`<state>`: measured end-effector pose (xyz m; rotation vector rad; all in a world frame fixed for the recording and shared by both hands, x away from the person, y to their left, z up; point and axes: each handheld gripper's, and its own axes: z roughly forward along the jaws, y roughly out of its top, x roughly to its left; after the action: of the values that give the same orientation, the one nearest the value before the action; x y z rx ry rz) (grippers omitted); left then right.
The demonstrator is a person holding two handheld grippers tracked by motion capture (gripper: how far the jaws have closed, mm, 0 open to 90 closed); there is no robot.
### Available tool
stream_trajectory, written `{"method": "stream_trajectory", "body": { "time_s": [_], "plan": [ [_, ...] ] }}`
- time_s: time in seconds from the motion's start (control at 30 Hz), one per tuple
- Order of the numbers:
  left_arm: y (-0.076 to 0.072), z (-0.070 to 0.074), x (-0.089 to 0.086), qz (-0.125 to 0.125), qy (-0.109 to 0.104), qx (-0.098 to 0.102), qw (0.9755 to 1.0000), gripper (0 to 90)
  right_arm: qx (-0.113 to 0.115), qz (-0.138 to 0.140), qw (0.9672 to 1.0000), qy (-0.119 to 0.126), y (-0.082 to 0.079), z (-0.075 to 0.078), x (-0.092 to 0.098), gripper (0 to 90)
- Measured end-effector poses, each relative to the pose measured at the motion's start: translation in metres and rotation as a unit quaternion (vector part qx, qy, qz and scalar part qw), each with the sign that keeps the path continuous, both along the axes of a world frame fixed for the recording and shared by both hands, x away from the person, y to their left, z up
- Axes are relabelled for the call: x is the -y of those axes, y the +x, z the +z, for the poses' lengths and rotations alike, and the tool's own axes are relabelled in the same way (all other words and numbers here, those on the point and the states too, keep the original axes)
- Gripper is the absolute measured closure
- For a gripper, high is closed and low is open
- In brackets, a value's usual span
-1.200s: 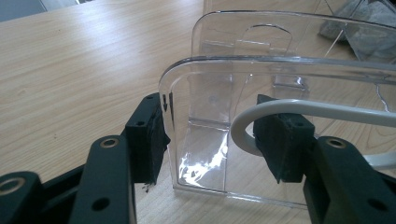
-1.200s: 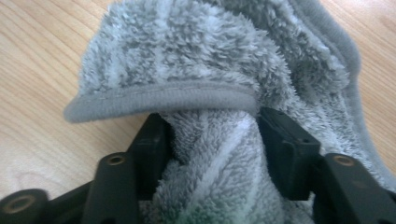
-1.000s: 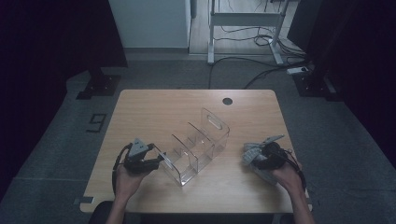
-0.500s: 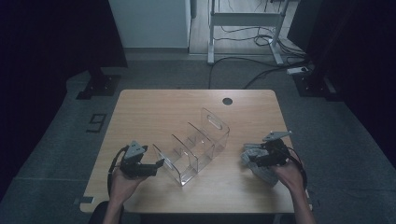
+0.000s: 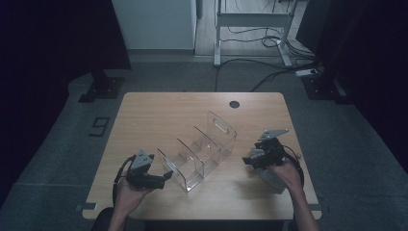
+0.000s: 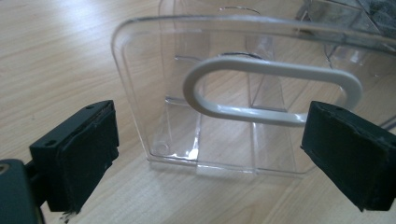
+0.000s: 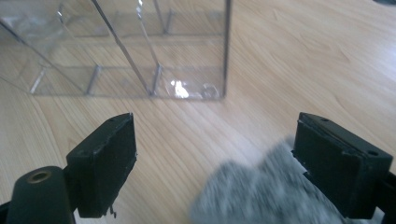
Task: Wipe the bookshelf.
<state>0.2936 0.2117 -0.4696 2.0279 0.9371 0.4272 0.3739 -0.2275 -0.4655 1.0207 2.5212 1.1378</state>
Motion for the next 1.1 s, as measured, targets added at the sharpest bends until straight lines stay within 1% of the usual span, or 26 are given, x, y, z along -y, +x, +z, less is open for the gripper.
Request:
{"method": "stream_trajectory", "body": {
  "time_s": [0.03, 0.07, 0.1, 0.13, 0.2, 0.27, 0.33, 0.37, 0.47, 0.5, 0.57, 0.6, 0.67, 0.7, 0.73, 0.77, 0.8, 0.83, 0.87, 0.9, 0.93, 0.97, 1.0, 1.03, 1.07, 1.1],
  "plan": [
    [-0.001, -0.001, 0.001, 0.001, 0.003, 0.000, 1.0000, 2.9, -0.002, 0.006, 1.0000, 0.006, 0.005, 0.001, -0.007, 13.0],
    [-0.001, -0.001, 0.001, 0.001, 0.003, 0.000, 1.0000, 2.8, -0.002, 0.006, 1.0000, 0.006, 0.005, 0.001, -0.007, 13.0],
    [-0.003, -0.003, 0.002, 0.002, 0.005, -0.003, 1.0000, 2.7, -0.003, 0.013, 0.9998, 0.017, 0.009, 0.001, -0.014, 13.1],
    [-0.003, -0.003, 0.002, 0.002, 0.005, -0.003, 1.0000, 2.7, -0.003, 0.013, 0.9998, 0.017, 0.009, 0.001, -0.014, 13.1],
    [-0.001, -0.008, 0.003, 0.002, 0.016, -0.010, 0.9998, 2.7, -0.001, 0.024, 0.9995, 0.019, 0.015, 0.001, -0.023, 13.1],
    [0.002, -0.012, 0.002, 0.002, 0.017, -0.016, 0.9997, 2.8, -0.005, 0.030, 0.9992, 0.026, 0.019, 0.001, -0.029, 13.1],
    [0.003, -0.014, 0.002, 0.003, 0.019, -0.018, 0.9997, 2.8, -0.005, 0.033, 0.9991, 0.027, 0.021, 0.000, -0.032, 13.0],
    [0.005, -0.018, 0.001, 0.005, 0.026, -0.023, 0.9994, 2.7, -0.005, 0.040, 0.9988, 0.026, 0.024, 0.000, -0.037, 12.9],
    [0.008, -0.021, 0.001, 0.006, 0.025, -0.027, 0.9993, 2.7, -0.004, 0.046, 0.9986, 0.027, 0.027, 0.000, -0.042, 12.9],
    [0.010, -0.022, 0.002, 0.006, 0.023, -0.029, 0.9993, 2.8, -0.005, 0.055, 0.9980, 0.031, 0.028, -0.001, -0.046, 13.0],
    [0.011, -0.023, 0.003, 0.005, 0.024, -0.029, 0.9993, 2.8, -0.007, 0.060, 0.9977, 0.030, 0.029, -0.001, -0.048, 12.4],
    [0.013, -0.024, 0.005, 0.005, 0.028, -0.031, 0.9991, 1.3, -0.002, 0.062, 0.9979, 0.019, 0.029, -0.001, -0.050, 12.7],
    [0.014, -0.025, 0.005, 0.006, 0.030, -0.032, 0.9990, 0.4, -0.002, 0.062, 0.9979, 0.019, 0.029, -0.001, -0.050, 12.7],
    [0.016, -0.026, 0.003, 0.009, 0.030, -0.035, 0.9989, 0.5, -0.004, 0.060, 0.9979, 0.025, 0.028, -0.002, -0.049, 12.8],
    [0.016, -0.026, 0.003, 0.009, 0.030, -0.035, 0.9989, 0.5, -0.004, 0.060, 0.9979, 0.025, 0.028, -0.002, -0.049, 12.8],
    [0.016, -0.026, 0.003, 0.009, 0.030, -0.036, 0.9989, 0.5, -0.007, 0.060, 0.9978, 0.027, 0.028, -0.002, -0.049, 13.0],
    [0.018, -0.027, 0.003, 0.011, 0.030, -0.037, 0.9988, 0.5, -0.010, 0.063, 0.9976, 0.027, 0.029, -0.003, -0.048, 16.3],
    [0.019, -0.028, 0.003, 0.014, 0.030, -0.039, 0.9987, 0.6, -0.027, 0.079, 0.9957, 0.041, 0.029, -0.003, -0.048, 16.7],
    [0.020, -0.029, 0.003, 0.013, 0.031, -0.041, 0.9986, 0.6, -0.043, 0.098, 0.9926, 0.058, 0.028, -0.004, -0.050, 16.8],
    [0.022, -0.030, 0.004, 0.013, 0.033, -0.042, 0.9985, 0.6, -0.016, 0.082, 0.9962, 0.026, 0.024, 0.000, -0.054, 19.1],
    [0.022, -0.030, 0.004, 0.013, 0.033, -0.042, 0.9985, 0.6, -0.016, 0.082, 0.9962, 0.026, 0.024, 0.000, -0.054, 19.1],
    [0.022, -0.030, 0.004, 0.014, 0.037, -0.041, 0.9984, 0.8, -0.016, 0.080, 0.9962, 0.031, 0.023, 0.008, -0.053, 19.2],
    [0.022, -0.030, 0.003, 0.016, 0.036, -0.040, 0.9984, 0.8, -0.016, 0.080, 0.9962, 0.031, 0.023, 0.008, -0.053, 19.2],
    [0.022, -0.030, 0.003, 0.017, 0.035, -0.039, 0.9985, 1.1, -0.019, 0.076, 0.9961, 0.038, 0.023, 0.009, -0.051, 19.1],
    [0.022, -0.029, 0.002, 0.017, 0.034, -0.040, 0.9985, 1.5, -0.010, 0.064, 0.9974, 0.031, 0.024, 0.011, -0.048, 18.5],
    [0.021, -0.028, 0.002, 0.016, 0.032, -0.040, 0.9986, 1.5, -0.009, 0.061, 0.9977, 0.027, 0.025, 0.011, -0.046, 18.2]
  ]
}}
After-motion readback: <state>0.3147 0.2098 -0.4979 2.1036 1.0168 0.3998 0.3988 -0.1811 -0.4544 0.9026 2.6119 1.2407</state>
